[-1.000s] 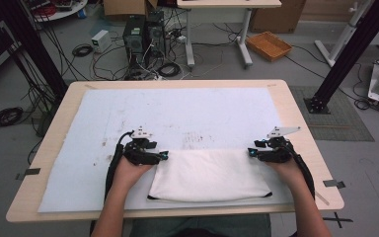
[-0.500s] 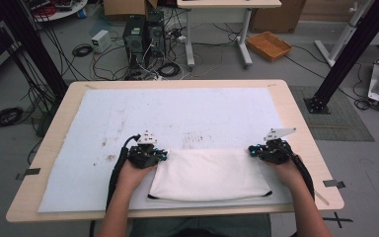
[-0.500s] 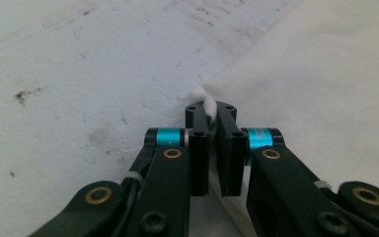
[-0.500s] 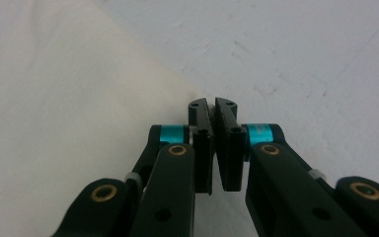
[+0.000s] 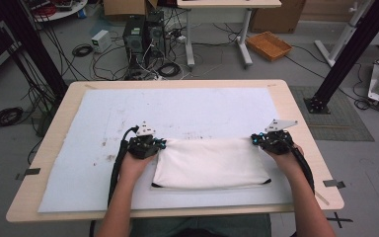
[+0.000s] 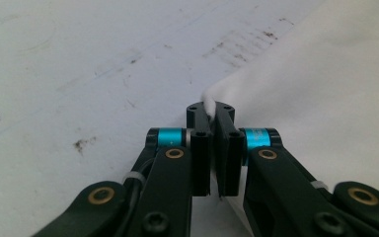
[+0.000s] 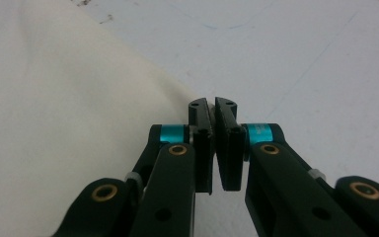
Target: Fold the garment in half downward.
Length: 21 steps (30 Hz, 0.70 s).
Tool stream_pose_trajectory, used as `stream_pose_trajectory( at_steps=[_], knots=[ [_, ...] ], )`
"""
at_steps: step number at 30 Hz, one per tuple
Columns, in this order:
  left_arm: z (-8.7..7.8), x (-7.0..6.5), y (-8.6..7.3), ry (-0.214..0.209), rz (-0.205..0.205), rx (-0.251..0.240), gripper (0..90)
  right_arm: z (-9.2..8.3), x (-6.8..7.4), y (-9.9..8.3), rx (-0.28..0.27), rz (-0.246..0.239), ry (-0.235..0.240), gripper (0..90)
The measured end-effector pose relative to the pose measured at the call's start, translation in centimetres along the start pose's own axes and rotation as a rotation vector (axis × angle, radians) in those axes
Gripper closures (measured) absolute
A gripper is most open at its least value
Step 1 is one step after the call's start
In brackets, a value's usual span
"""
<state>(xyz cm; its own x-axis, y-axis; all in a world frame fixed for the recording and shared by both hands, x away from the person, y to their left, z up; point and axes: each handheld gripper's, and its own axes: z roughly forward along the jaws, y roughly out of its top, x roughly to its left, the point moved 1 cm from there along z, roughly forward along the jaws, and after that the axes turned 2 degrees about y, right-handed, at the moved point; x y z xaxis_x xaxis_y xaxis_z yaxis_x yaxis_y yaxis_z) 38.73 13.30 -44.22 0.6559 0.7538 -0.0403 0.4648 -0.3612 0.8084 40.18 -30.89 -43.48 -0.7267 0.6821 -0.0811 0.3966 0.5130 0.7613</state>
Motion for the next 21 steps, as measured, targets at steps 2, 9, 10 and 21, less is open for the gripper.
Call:
stream_pose_trajectory(
  at_steps=[2,9,10,21],
  knots=[
    [0.3,0.2,0.4,0.004,-0.001,-0.001,86.2,0.2,-0.4,0.4,0.004,0.001,-0.008,87.4],
    [1.3,0.8,1.4,0.018,0.018,0.006,86.2,0.7,-1.5,1.1,0.007,0.006,-0.022,87.3],
    [1.4,0.9,1.5,0.021,0.016,0.008,86.2,0.8,-1.6,1.2,0.009,0.008,-0.024,87.4],
    [0.2,0.7,0.8,0.070,-0.080,-0.030,29.6,0.9,-1.7,1.1,0.002,0.144,-0.060,29.8]
  ],
)
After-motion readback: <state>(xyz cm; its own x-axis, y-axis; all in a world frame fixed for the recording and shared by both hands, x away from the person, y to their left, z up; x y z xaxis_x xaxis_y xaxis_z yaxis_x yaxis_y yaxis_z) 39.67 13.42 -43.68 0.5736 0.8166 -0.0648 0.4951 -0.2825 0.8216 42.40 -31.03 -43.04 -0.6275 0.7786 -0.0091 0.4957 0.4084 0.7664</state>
